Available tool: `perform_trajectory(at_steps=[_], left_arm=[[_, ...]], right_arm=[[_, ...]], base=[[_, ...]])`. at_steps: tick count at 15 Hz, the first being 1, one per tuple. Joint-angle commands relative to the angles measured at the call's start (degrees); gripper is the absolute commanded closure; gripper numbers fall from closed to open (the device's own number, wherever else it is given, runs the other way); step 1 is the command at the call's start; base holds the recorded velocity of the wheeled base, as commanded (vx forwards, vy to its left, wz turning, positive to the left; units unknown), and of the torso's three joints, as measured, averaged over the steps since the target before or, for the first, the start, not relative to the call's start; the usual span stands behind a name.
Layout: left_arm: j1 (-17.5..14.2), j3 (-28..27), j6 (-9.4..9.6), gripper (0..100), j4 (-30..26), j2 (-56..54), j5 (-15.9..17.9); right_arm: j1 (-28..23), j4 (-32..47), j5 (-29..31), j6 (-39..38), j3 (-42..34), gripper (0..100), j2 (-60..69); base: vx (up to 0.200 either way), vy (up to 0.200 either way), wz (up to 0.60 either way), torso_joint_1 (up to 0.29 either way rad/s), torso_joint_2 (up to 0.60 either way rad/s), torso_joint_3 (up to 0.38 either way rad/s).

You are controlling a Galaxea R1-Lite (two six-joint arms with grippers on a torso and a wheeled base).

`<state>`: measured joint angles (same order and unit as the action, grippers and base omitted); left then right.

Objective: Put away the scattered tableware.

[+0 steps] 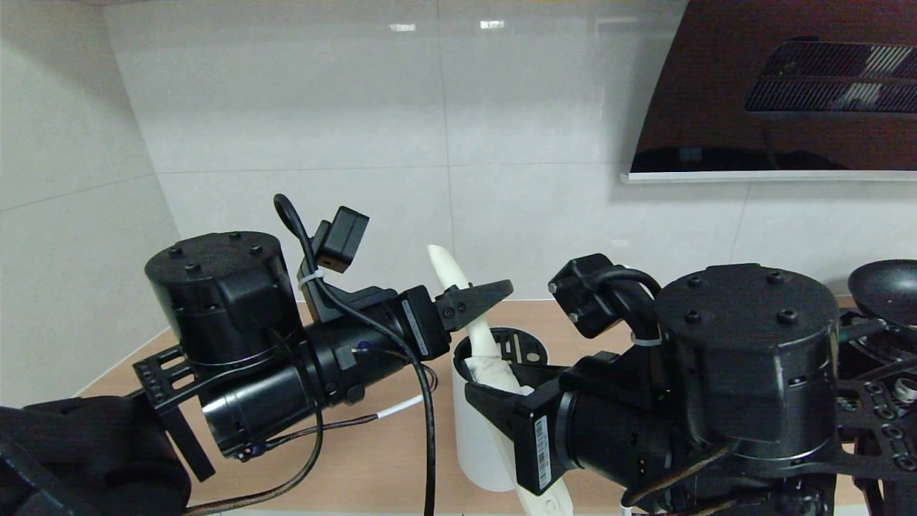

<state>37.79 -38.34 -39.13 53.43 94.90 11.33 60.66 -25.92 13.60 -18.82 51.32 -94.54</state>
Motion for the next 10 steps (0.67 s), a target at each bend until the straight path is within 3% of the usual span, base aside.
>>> perform_trajectory(at_steps=[1,10], left_arm=[[0.0,0.1,0.02,100,0.0,-0.2,0.0],[0.0,-0.2,0.02,100,0.0,-0.2,-0.1]], right_arm=[[0.1,0.0,0.0,0.0,0.0,100,-0.1],[-0.4,-0.6,0.3,0.0,-0.3,100,0.1]], base=[[0.0,0.0,0.0,0.0,0.0,0.0],[0.0,0.0,0.0,0.0,0.0,0.0]])
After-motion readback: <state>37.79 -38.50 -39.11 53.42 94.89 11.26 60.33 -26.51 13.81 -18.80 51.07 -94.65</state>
